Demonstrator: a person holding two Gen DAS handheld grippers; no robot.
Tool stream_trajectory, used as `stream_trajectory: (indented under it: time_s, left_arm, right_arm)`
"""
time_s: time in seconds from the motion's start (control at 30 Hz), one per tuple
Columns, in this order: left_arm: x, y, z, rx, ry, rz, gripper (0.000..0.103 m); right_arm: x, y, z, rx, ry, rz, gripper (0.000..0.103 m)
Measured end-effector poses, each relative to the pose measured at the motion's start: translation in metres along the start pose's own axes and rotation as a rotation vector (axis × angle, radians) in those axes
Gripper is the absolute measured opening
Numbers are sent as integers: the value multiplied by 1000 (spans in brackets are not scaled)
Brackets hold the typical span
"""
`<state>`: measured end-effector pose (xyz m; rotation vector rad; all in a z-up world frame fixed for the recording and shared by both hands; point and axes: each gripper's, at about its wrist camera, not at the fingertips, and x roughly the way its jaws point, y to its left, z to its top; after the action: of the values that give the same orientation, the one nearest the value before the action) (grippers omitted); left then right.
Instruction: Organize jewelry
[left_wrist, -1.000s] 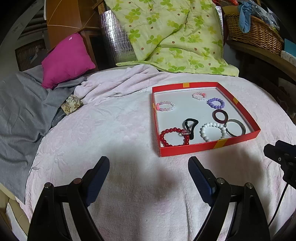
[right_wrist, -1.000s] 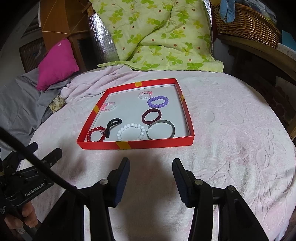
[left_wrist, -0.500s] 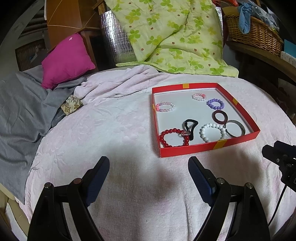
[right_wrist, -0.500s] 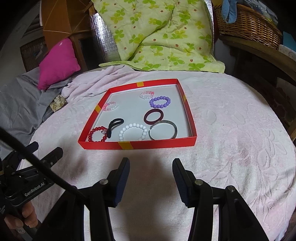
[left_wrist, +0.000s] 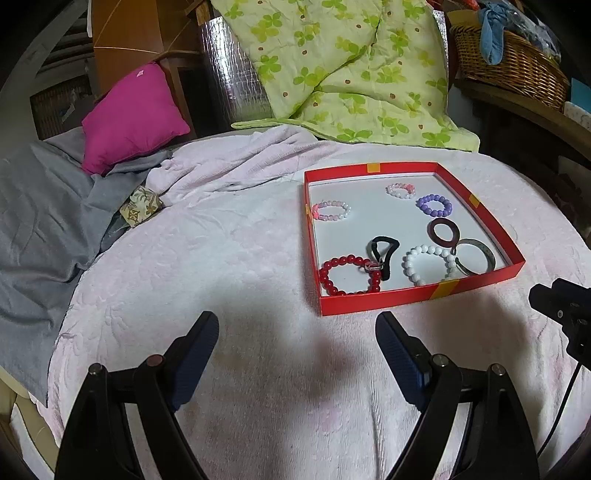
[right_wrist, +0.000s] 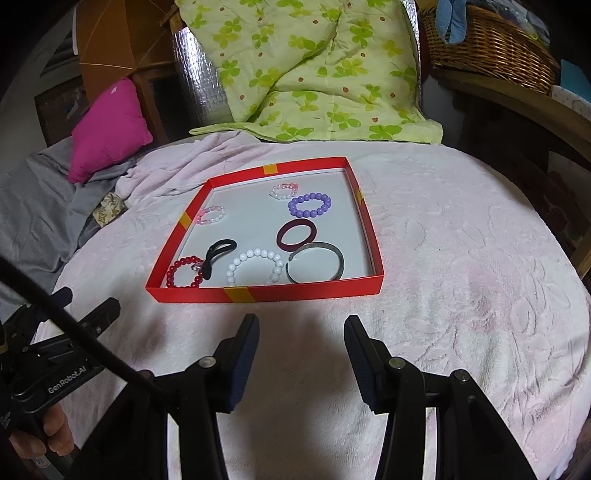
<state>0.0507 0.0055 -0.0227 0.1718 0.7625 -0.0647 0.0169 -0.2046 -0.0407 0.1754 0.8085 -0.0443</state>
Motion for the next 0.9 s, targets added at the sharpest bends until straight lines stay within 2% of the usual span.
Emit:
stream_trajectory:
  time_s: [0.9]
  left_arm:
    - [12, -5, 7, -11, 17, 0, 87]
  right_arm:
    - [16, -2, 7, 9, 11, -5, 52]
